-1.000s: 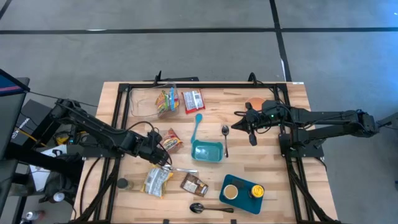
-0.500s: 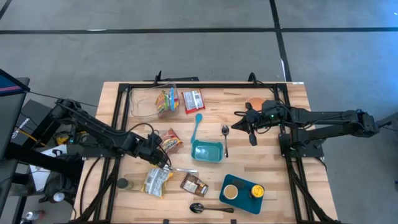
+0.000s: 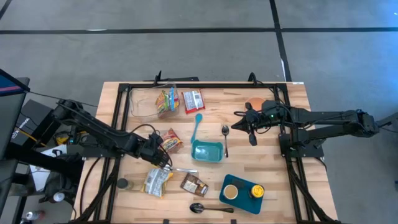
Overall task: Pick & Place Food Item
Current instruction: Put the dark red noodle pack into the transparent bin
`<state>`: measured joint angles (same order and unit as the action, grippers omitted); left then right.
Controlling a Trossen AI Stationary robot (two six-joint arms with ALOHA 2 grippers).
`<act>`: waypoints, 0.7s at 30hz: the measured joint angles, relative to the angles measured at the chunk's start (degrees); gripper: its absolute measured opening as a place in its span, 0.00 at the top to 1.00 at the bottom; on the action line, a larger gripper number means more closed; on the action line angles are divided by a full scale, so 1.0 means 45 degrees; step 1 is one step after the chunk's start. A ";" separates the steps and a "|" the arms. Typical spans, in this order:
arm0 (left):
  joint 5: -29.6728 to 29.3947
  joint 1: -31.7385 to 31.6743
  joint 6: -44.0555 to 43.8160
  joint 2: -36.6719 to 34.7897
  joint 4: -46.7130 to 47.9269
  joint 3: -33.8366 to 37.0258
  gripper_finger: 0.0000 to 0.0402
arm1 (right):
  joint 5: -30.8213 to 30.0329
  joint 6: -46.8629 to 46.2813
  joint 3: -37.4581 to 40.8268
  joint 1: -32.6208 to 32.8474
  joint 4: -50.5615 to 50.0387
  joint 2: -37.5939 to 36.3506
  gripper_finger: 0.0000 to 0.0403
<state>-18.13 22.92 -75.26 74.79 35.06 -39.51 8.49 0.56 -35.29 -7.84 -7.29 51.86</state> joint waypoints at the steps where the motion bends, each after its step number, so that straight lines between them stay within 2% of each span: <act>1: -0.0001 0.0000 0.0000 0.0041 0.0007 0.0000 0.76 | 0.0000 0.0005 0.0000 0.0001 0.0005 0.0000 1.00; 10: 0.0076 -0.0001 0.0000 0.0086 0.0011 0.0000 0.74 | 0.0000 0.0000 0.0000 0.0002 0.0000 0.0000 1.00; 14: 0.0126 0.0000 0.0021 0.0086 -0.0009 0.0000 0.68 | 0.0000 0.0000 0.0000 0.0001 0.0000 0.0000 1.00; 21: 0.0131 0.0000 0.1867 0.0086 -0.1270 0.0000 0.54 | 0.0000 0.0000 0.0000 0.0002 0.0000 0.0000 1.00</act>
<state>-17.54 22.92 -66.86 75.18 29.35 -39.51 8.49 0.56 -35.29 -7.84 -7.29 51.86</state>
